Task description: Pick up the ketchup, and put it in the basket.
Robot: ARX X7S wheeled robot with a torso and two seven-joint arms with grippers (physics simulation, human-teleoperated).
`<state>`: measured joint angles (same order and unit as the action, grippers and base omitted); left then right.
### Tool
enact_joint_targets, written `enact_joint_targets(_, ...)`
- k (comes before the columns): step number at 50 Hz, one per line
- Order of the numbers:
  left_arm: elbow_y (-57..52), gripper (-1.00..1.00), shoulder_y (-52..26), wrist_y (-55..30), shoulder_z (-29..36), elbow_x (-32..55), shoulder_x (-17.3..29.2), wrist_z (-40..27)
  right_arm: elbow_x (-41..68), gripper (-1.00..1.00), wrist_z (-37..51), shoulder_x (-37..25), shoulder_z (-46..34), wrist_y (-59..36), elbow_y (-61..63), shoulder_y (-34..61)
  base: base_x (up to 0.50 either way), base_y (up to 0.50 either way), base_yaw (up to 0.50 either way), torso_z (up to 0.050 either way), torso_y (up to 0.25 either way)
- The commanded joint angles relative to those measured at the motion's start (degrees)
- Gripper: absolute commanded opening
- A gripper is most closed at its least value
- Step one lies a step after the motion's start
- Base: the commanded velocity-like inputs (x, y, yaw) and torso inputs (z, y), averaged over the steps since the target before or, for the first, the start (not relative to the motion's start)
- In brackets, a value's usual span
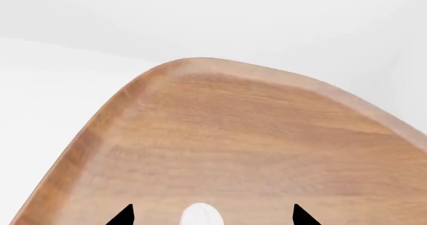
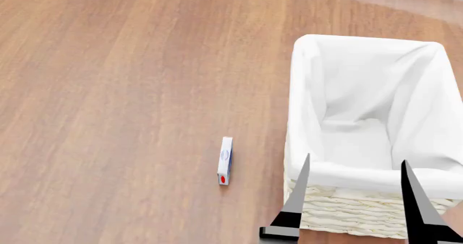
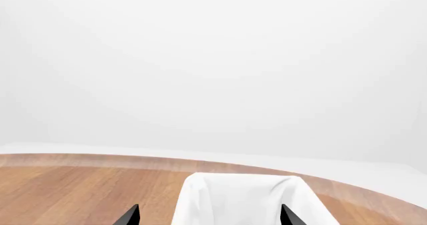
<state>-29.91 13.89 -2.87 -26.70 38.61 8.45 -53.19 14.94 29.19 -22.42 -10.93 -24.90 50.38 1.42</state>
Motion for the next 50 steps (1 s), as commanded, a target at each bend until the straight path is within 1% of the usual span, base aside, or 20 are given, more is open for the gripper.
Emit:
enact_joint_targets(1, 3.61, 1.00, -0.54, 1.07, 0.59, -0.19, -0.09, 1.01, 0.07, 1.00, 0.12, -0.19, -0.21, 0.42, -0.42, 0.04, 0.00, 0.00, 0.00, 0.000, 0.000)
enact_joint_targets(10, 6.09, 1.00, -1.11, 1.58, 1.74, 0.06, 0.24, 2.67, 0.21, 1.00, 0.34, -0.35, -0.33, 0.31, -0.32, 0.15, 0.00, 0.00, 0.00, 0.000, 0.000)
enact_joint_targets(13, 7.04, 1.00, -1.42, 1.40, 2.61, 0.95, 0.94, 4.48, 0.19, 1.00, 0.38, -0.39, -0.42, 0.39, -0.39, 0.16, 0.00, 0.00, 0.00, 0.000, 0.000)
enact_joint_targets(15, 8.36, 1.00, -1.80, 2.38, 2.72, 1.14, 0.61, 5.57, 0.21, 1.00, 0.39, -0.42, -0.46, 0.46, -0.44, 0.14, 0.00, 0.00, 0.00, 0.000, 0.000)
enact_joint_targets(34, 12.04, 1.00, -2.19, 3.83, 3.41, -0.12, 0.90, 6.33, 0.40, 1.00, 0.81, -0.75, -0.80, 0.36, -0.32, 0.31, 0.00, 0.00, 0.00, 0.000, 0.000)
enact_joint_targets(46, 12.31, 1.00, -2.69, 2.30, 6.17, -3.74, 3.38, 6.64, 0.59, 1.00, 1.08, -0.92, -0.95, 0.29, -0.23, 0.45, 0.00, 0.00, 0.00, 0.000, 0.000)
enact_joint_targets(48, 12.63, 1.00, -2.67, 3.68, 6.33, -3.91, 3.30, 7.93, 0.63, 1.00, 1.12, -0.96, -0.97, 0.27, -0.22, 0.48, 0.00, 0.00, 0.00, 0.000, 0.000)
enact_joint_targets(50, 13.08, 1.00, -2.90, 3.02, 6.76, -4.36, 3.85, 7.88, 0.63, 1.00, 1.08, -1.00, -0.95, 0.56, -0.41, 0.39, 0.00, 0.00, 0.00, 0.000, 0.000)
